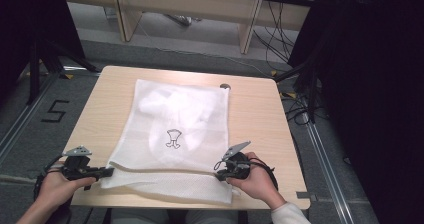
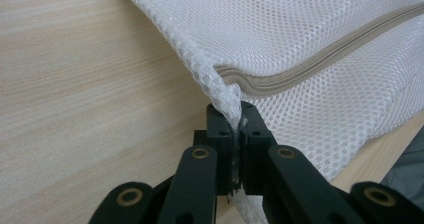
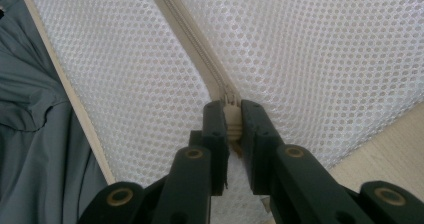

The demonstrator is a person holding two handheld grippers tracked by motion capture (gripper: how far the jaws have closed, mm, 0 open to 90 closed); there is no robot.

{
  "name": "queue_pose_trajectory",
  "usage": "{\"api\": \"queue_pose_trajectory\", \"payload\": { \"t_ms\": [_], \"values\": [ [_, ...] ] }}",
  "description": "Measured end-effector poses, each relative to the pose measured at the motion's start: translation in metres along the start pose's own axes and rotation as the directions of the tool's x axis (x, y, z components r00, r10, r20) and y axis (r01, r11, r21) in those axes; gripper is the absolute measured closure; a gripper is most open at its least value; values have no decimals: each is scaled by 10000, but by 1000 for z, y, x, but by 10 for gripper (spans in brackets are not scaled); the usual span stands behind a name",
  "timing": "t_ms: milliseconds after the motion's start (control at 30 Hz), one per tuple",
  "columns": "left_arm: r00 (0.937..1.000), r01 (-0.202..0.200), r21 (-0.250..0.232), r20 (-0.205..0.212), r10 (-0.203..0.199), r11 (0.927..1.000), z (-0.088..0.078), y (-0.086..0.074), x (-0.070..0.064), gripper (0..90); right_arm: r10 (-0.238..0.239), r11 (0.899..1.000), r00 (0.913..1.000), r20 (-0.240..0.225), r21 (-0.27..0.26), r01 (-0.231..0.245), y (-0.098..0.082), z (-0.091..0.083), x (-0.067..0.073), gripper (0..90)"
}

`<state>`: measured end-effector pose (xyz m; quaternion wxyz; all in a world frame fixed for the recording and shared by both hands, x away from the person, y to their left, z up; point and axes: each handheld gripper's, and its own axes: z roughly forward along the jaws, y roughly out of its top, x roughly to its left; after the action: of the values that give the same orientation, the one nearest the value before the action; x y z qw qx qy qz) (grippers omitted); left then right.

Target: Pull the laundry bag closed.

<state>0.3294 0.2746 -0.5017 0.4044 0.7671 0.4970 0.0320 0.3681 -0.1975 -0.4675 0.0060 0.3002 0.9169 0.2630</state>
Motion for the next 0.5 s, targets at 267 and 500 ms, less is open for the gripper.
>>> {"api": "queue_pose_trajectory", "payload": {
  "t_ms": [267,500],
  "values": [
    [10000,-36,75,-85,36,10000,1,0,0,857,53,10000,10000,36,-34,-52,3,-1,1,826],
    [10000,-43,96,-65,44,9999,1,0,0,857,462,9989,9989,-121,-31,-462,7,-3,-2,823]
  ]
}}
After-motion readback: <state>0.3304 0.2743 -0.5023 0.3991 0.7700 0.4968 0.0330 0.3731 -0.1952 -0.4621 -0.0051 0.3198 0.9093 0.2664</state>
